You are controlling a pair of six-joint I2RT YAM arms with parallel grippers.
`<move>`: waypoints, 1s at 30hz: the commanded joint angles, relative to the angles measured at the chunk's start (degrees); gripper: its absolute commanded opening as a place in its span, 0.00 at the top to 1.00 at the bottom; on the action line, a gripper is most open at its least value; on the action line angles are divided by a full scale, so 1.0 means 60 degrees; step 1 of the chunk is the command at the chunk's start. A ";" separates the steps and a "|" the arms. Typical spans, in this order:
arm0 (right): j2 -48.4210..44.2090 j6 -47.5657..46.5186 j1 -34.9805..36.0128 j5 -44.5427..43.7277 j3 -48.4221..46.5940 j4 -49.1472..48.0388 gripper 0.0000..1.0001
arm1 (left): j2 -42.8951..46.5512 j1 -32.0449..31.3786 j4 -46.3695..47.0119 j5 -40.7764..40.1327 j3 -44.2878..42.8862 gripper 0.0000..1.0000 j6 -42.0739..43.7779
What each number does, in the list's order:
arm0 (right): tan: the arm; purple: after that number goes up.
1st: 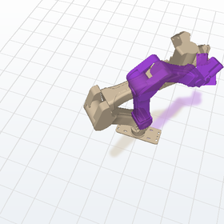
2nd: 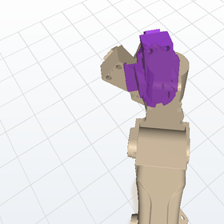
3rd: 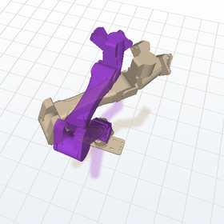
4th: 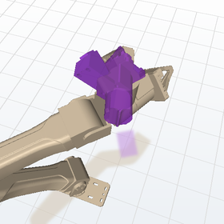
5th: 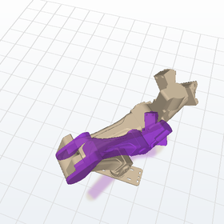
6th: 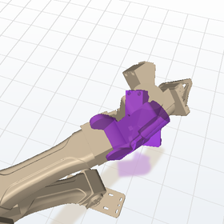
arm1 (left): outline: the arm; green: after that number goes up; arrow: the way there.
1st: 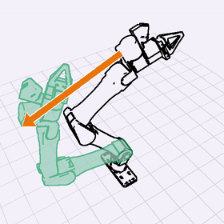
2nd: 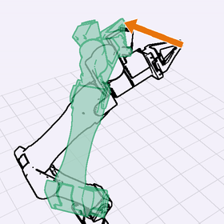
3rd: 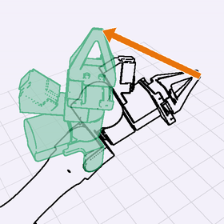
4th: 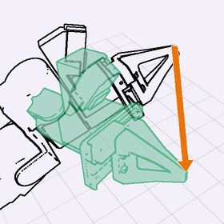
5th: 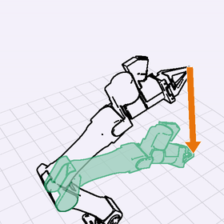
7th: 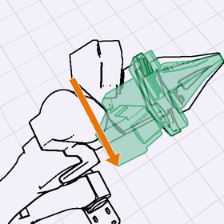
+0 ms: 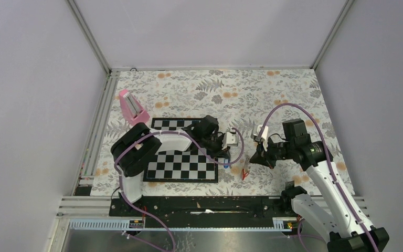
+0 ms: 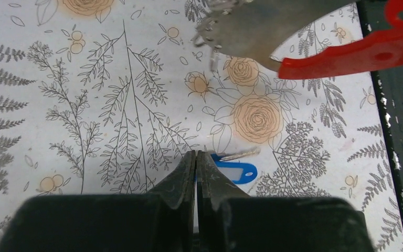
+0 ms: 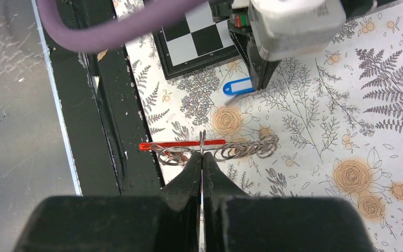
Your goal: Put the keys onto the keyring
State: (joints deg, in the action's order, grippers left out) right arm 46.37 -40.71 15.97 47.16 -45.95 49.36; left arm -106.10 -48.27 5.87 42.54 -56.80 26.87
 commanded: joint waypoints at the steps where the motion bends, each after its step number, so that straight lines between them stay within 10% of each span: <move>1: 0.0029 -0.0082 -0.0054 0.0011 -0.0136 -0.0077 1.00 | -0.0516 -0.0098 -0.0523 -0.0337 -0.0552 0.96 -0.0113; 30: -0.0072 -0.0035 -0.0053 -0.0120 0.0187 -0.0395 1.00 | -0.0539 -0.0099 -0.2224 -0.0177 -0.1319 0.84 0.0179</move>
State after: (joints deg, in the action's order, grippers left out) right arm 46.54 -40.71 15.94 46.00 -45.10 48.95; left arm -110.19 -48.69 -5.04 40.49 -62.54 26.98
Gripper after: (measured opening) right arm 0.018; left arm 0.154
